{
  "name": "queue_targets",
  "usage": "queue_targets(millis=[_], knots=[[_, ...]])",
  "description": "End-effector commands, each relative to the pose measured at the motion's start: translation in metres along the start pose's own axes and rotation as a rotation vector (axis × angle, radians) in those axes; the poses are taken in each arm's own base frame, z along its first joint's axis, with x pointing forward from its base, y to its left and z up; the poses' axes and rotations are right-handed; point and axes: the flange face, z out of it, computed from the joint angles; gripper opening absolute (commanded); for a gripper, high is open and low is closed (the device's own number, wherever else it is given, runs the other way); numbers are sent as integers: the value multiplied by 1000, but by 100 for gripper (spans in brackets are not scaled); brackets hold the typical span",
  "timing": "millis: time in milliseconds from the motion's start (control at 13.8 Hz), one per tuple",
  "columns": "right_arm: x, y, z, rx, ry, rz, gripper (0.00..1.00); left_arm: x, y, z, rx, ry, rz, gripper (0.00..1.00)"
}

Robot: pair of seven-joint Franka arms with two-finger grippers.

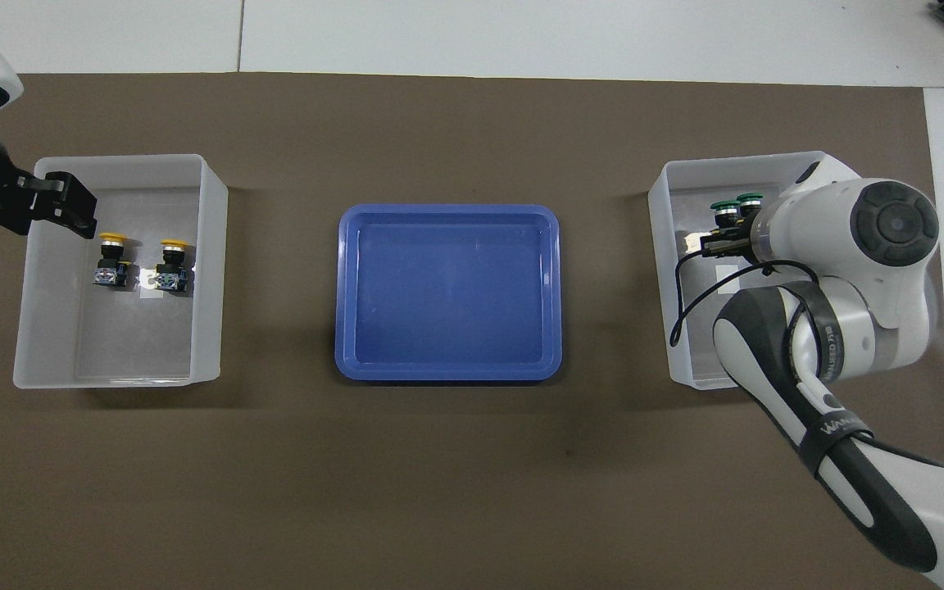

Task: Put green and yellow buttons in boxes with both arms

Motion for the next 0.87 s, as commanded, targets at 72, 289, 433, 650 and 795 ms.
queue_targets(millis=[72,289,433,650,795], knots=[[7,26,36,15,23,-18,0,-17,0,-10,27,26,64,74],[7,26,50,19,19,-39,0,-23,1,0,24,31,62,93],[11,25,61,22,29,-41,0,-23,1,2,22,35,59,100],[12,28,65,22,39,-37,3,-22,1,2,23,35,67,100],[12,27,65,22,39,-35,77,-23,-1,1,23,41,61,100]])
